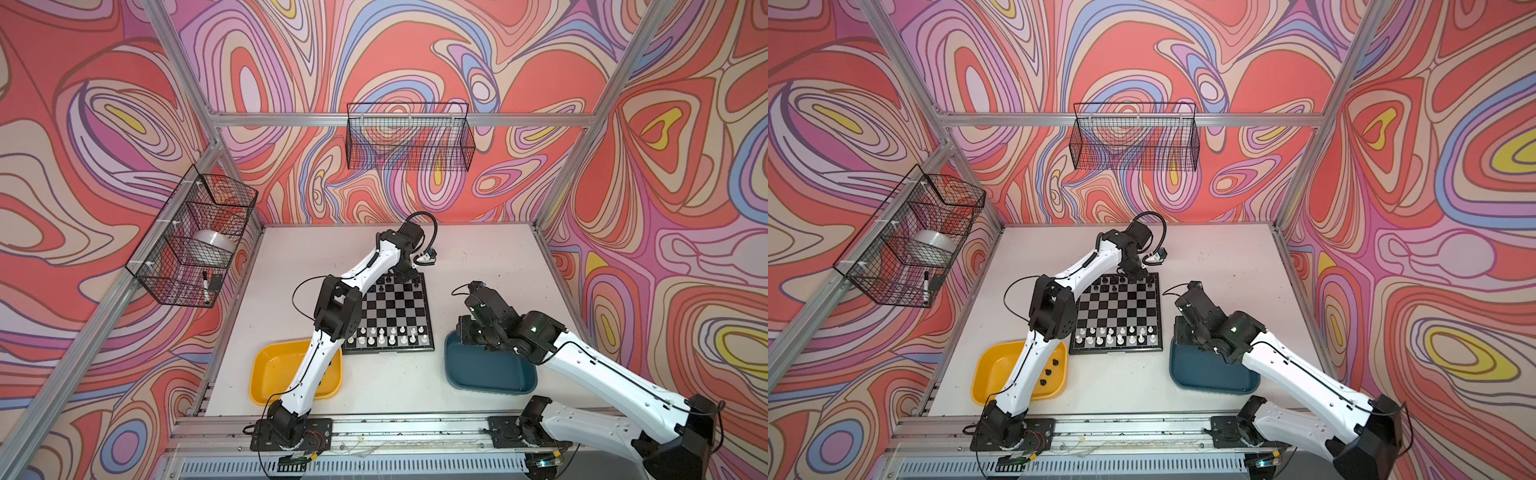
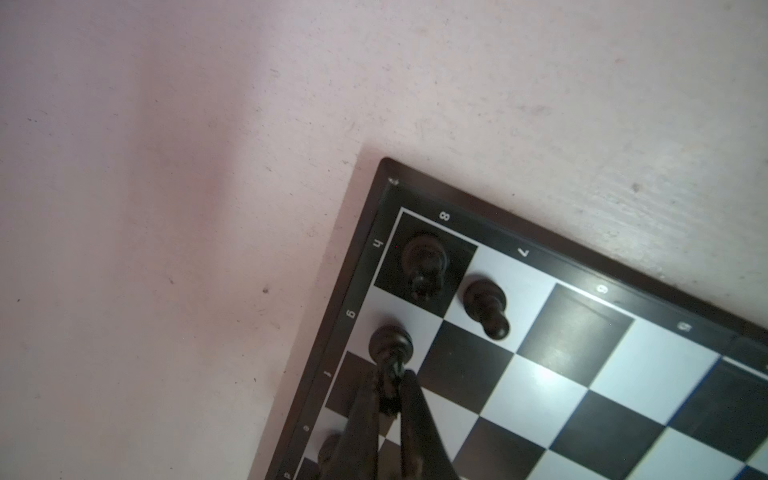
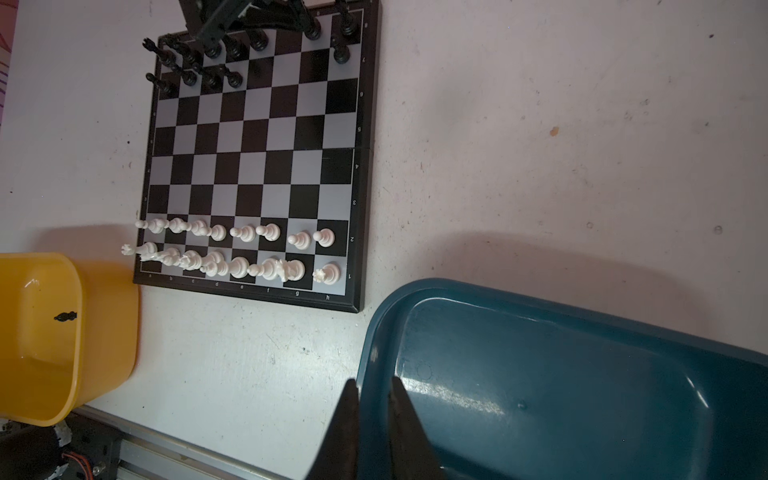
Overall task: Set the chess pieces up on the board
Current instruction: 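Lower the black pawn onto its far-row square and open the left gripper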
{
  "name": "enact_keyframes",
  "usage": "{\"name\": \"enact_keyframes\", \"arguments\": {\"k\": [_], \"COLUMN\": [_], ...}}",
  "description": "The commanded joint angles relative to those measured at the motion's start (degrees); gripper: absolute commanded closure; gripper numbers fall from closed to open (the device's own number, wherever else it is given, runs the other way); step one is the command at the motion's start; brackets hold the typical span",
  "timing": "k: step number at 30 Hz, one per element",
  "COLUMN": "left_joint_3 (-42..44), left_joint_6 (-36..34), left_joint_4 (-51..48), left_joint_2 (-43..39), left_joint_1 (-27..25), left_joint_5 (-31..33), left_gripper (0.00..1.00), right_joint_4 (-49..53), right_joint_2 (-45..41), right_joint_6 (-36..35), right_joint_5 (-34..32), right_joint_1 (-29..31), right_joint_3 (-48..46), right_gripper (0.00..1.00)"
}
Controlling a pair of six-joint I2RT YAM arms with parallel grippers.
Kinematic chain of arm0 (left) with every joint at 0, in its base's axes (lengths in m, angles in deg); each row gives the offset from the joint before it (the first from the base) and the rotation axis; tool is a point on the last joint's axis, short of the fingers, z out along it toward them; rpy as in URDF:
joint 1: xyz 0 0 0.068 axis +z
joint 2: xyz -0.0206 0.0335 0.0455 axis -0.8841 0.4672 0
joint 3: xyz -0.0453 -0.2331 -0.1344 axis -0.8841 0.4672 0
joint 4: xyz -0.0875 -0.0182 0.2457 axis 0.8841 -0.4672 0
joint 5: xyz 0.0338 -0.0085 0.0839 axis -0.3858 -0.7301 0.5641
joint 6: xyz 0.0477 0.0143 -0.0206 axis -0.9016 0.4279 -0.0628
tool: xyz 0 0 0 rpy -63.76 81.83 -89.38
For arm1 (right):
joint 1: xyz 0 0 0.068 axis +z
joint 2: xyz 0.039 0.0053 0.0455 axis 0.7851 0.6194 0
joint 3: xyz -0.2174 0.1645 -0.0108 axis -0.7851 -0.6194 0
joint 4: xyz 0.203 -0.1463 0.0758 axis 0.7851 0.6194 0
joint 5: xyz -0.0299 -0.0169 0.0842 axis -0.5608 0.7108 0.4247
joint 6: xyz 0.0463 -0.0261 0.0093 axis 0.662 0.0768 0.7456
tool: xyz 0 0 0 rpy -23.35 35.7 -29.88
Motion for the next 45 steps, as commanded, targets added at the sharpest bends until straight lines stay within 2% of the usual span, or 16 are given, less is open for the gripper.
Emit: {"name": "enact_keyframes", "arguments": {"k": [1,15,22,45], "left_joint_3": [-1.1,-1.4,-1.4,-1.3], "left_joint_6": [-0.6,-0.6,-0.6,-0.4], "left_joint_4": [0.2,0.3,0.3,-2.0], "left_joint_2": [1.1,1.2,0.9,-3.1], "left_joint_1": [-0.5,-0.8,-0.9,-0.9], "left_joint_5": [0.4,0.5,0.8,-0.4], "left_gripper": [0.86,0.83,0.75,0.68], "right_joint_4": [1.0,0.6,0.6,0.1], "right_joint_2": [-1.2,-0.9,-1.1,-0.9], "right_joint_6": [0.7,0.5,0.6,0.1], "right_joint_5": [-1.0,-0.9,-1.3,-1.1], "right_joint_1": [0.5,0.5,0.5,0.5], "right_joint_3": [-0.9,-1.5,-1.6,-1.4], "right_gripper": [0.86,0.86,0.85,0.85]}}
